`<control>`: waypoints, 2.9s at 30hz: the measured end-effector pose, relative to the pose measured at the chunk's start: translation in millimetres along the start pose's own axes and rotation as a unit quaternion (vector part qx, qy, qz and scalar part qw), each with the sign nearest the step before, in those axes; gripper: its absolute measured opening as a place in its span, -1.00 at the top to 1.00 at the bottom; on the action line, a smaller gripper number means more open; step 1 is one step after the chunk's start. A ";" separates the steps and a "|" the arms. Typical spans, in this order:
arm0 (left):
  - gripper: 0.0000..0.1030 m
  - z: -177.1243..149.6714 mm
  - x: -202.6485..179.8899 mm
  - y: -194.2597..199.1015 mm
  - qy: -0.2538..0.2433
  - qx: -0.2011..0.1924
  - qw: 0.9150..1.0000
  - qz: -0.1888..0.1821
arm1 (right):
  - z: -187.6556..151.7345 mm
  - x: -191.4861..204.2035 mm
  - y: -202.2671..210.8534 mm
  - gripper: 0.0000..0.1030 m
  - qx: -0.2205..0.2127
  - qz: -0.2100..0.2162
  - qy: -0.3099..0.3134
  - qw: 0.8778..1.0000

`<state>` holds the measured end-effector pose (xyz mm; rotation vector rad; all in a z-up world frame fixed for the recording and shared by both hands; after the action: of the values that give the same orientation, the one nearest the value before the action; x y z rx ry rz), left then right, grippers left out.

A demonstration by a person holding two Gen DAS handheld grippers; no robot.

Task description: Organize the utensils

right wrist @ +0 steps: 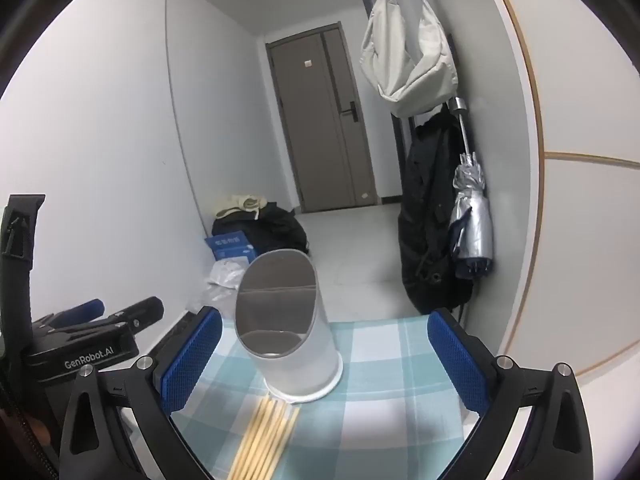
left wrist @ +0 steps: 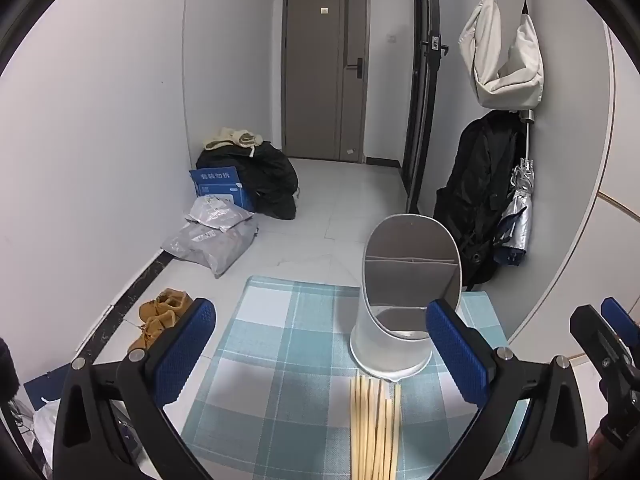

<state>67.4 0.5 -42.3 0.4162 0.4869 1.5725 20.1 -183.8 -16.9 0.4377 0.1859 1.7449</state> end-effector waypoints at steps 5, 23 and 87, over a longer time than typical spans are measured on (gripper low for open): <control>-0.98 -0.9 1.3 0.2 0.000 -0.008 1.000 -0.001 | 2.5 1.7 1.9 -1.00 -0.012 -0.001 0.003 1.000; -0.98 -3.4 -3.1 1.0 -0.004 -0.004 1.000 -0.003 | 6.0 0.0 7.4 -1.00 -0.012 -0.001 0.001 1.000; -0.98 -6.4 26.8 -14.9 0.020 0.027 0.999 -0.003 | -19.0 13.6 -22.3 -1.00 0.047 0.014 0.022 0.999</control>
<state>74.9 27.4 -56.4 0.4255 0.5615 1.5664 30.8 -163.5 -39.7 0.4710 0.2956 1.7786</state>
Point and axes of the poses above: each gripper's, at about its wrist camera, not at the fingertips, and y roughly against the way its jaws point, x to its left, z to its top, the point moved 8 cm from there along -y, roughly the way its jaws point, and after that the axes turned 2 degrees about z, right-handed, at the moved point
